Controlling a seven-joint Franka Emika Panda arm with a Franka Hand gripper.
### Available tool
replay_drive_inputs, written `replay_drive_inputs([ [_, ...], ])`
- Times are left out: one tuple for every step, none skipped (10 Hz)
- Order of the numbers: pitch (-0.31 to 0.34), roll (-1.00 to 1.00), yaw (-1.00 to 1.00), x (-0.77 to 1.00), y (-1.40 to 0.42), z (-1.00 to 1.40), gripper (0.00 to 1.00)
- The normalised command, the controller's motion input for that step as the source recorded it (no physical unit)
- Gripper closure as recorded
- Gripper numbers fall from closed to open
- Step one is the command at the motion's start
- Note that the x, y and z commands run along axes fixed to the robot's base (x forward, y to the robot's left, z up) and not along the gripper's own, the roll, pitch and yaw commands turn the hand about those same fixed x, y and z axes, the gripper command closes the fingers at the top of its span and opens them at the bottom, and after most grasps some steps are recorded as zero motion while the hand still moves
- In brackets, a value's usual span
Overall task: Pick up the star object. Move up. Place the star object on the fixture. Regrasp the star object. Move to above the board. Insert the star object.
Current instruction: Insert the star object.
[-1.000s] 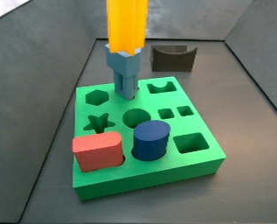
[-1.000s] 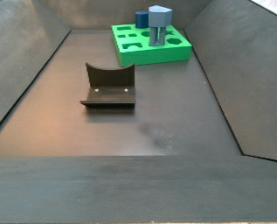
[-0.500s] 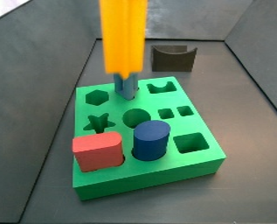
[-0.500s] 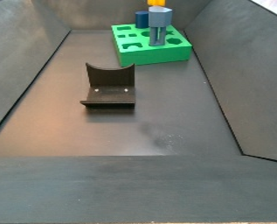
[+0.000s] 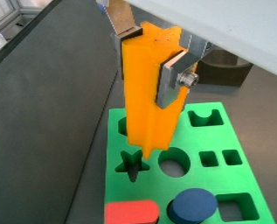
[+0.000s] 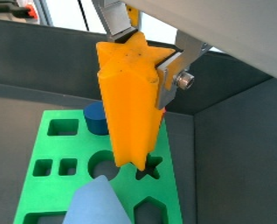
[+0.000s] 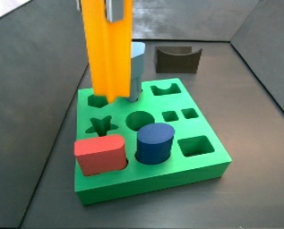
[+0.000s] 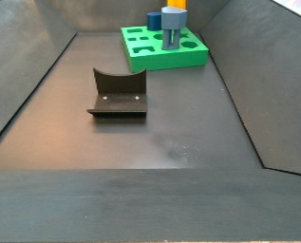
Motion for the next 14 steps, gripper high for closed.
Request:
replay_drive_inputs([
  [0.0, 0.0, 0.0, 0.0, 0.0, -0.63, 1.0],
  [0.0, 0.0, 0.0, 0.0, -0.01, -0.57, 1.0],
  [0.0, -0.03, 0.0, 0.0, 0.0, -0.09, 1.0],
  [0.0, 0.0, 0.0, 0.0, 0.0, -0.13, 1.0],
  [0.0, 0.04, 0.0, -0.09, -0.05, -0.48, 1.0],
  [-0.006, 0.09, 0.02, -0.21, -0.12, -0.55, 1.0],
  [-0.033, 0.08, 0.13, -0.15, -0.08, -0.47, 1.0],
  [0.0, 0.0, 0.0, 0.0, 0.02, 0.0, 1.0],
  [0.0, 0.07, 0.16, -0.03, -0.11, -0.43, 1.0],
  [0.0, 0.11, 0.29, 0.0, -0.19, -0.55, 1.0],
  [0.0, 0.02, 0.28, 0.0, -0.09, -0.51, 1.0],
  [0.0, 0.0, 0.22, 0.0, -0.07, -0.43, 1.0],
  [0.0, 0.01, 0.2, 0.0, -0.04, -0.49, 1.0],
  [0.026, 0.08, 0.23, 0.0, 0.0, -0.55, 1.0],
])
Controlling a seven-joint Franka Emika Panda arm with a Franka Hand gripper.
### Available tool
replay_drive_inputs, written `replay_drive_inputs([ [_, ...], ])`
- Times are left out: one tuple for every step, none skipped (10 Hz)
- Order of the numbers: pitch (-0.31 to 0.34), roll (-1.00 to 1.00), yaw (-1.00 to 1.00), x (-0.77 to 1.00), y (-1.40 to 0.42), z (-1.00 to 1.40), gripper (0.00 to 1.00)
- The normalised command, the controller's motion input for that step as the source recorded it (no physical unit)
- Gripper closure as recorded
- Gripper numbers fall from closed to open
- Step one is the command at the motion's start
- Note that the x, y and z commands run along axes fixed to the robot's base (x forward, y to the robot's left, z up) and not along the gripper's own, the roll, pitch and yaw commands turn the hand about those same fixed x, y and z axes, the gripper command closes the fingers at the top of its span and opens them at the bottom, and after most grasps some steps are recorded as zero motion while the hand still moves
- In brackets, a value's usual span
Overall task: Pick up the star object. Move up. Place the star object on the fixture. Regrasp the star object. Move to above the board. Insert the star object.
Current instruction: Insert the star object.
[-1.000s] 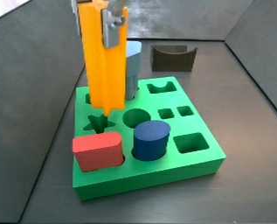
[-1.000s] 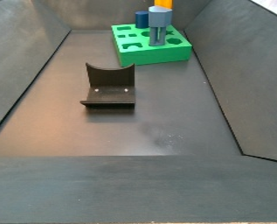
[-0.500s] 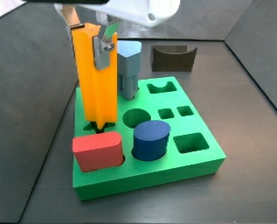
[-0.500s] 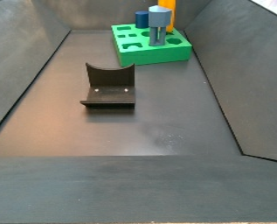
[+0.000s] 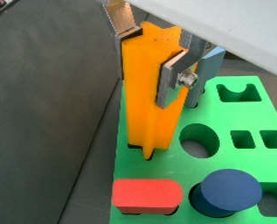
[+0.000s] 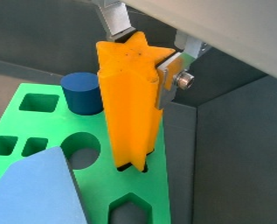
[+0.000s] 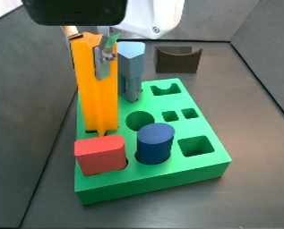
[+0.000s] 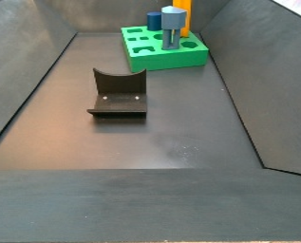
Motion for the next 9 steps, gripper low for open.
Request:
replay_drive_inputs([
  [0.0, 0.09, 0.4, -0.09, 0.07, -0.53, 1.0],
  [0.0, 0.08, 0.51, -0.3, 0.05, -0.49, 1.0],
  [0.0, 0.02, 0.49, -0.23, 0.0, -0.35, 1.0],
  [-0.006, 0.0, 0.04, -0.07, 0.0, 0.0, 1.0],
  [0.0, 0.0, 0.0, 0.0, -0.01, -0.13, 1.0],
  [0.0, 0.03, 0.1, 0.0, -0.07, -0.48, 1.0],
  [0.0, 0.11, 0.22, 0.0, -0.03, -0.57, 1.0],
  [0.013, 0.13, 0.15, 0.13, 0.0, -0.46, 1.0],
  [0.041, 0.12, 0.09, 0.19, 0.02, -0.39, 1.0],
])
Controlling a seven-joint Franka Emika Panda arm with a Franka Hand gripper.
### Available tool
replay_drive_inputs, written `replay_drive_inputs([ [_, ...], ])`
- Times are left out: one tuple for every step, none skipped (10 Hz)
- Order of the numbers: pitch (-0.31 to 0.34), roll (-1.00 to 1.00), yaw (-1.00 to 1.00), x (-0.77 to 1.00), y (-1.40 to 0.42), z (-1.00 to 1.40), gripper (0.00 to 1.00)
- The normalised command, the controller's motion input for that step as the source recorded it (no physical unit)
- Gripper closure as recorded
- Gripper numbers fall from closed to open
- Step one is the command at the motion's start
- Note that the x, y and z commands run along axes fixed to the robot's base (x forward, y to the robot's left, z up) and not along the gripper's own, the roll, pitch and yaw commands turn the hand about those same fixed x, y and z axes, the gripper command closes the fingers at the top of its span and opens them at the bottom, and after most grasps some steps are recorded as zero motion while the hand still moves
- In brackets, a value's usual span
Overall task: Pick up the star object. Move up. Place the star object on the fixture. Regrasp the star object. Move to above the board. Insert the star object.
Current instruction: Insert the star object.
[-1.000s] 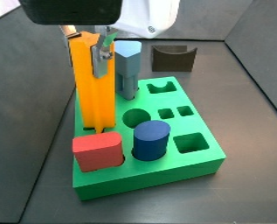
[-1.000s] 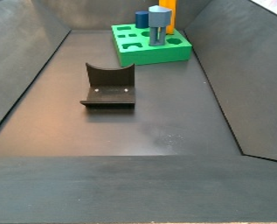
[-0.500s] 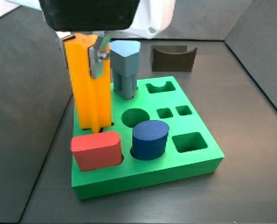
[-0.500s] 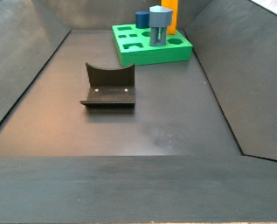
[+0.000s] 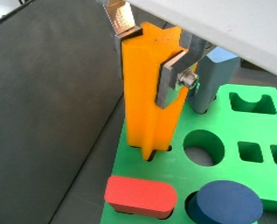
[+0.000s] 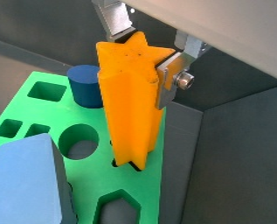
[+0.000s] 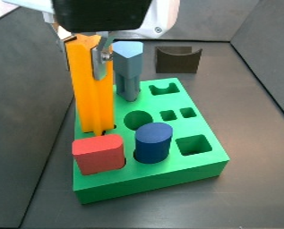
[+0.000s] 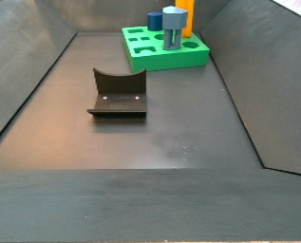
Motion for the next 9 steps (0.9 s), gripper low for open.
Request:
replay_drive_inputs([
  [0.03, 0.07, 0.08, 0.29, 0.0, -0.33, 1.0],
  [0.0, 0.04, 0.0, 0.36, 0.0, -0.17, 1.0],
  [-0.029, 0.02, 0.0, 0.37, 0.0, -0.2, 1.0],
  [-0.114, 0.02, -0.04, 0.02, 0.0, -0.33, 1.0],
  [-0.141, 0.18, 0.05, -0.22, -0.03, -0.59, 1.0],
  [-0.17, 0.15, 0.0, -0.24, -0.15, -0.86, 1.0],
  [-0.167, 0.15, 0.0, -0.25, -0.18, -0.87, 1.0],
  [-0.163, 0.16, 0.0, -0.25, -0.18, -0.87, 1.0],
  [-0.164, 0.16, 0.0, -0.25, -0.17, -0.87, 1.0],
])
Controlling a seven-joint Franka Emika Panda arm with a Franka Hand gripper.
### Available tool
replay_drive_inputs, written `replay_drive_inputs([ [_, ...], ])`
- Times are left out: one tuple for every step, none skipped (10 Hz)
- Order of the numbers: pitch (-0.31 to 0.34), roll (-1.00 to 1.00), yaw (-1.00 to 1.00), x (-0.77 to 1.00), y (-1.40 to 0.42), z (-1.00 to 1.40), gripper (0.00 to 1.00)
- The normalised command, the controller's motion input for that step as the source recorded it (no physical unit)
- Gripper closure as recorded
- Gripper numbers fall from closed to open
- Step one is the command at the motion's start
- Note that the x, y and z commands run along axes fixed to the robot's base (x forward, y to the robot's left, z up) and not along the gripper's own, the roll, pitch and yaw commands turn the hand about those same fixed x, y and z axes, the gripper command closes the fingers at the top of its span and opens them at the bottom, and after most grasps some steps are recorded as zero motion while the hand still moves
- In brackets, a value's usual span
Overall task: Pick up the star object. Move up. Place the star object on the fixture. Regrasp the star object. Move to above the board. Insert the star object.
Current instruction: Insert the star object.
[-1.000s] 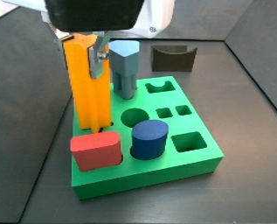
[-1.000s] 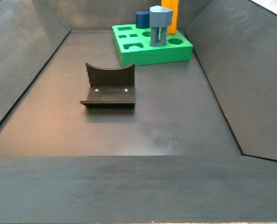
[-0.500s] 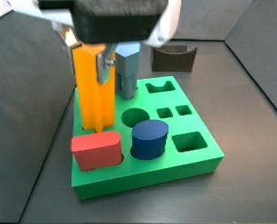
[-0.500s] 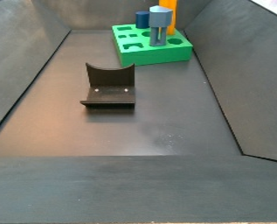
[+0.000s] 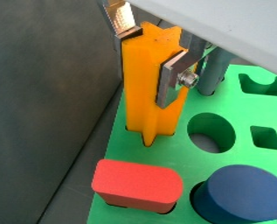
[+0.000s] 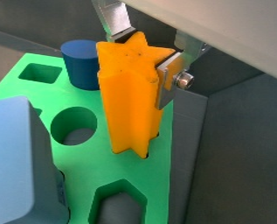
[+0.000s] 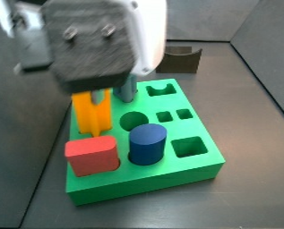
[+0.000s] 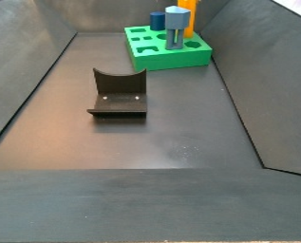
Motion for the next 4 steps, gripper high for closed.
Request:
replay_drive_inputs([
  [-0.231, 0.15, 0.0, -0.17, -0.17, -0.75, 1.0],
  [-0.091, -0.02, 0.0, -0.07, 0.0, 0.0, 1.0],
  [-0.026, 0.0, 0.0, 0.0, 0.0, 0.0, 1.0],
  [0.006, 0.0, 0.0, 0.0, 0.0, 0.0, 1.0],
])
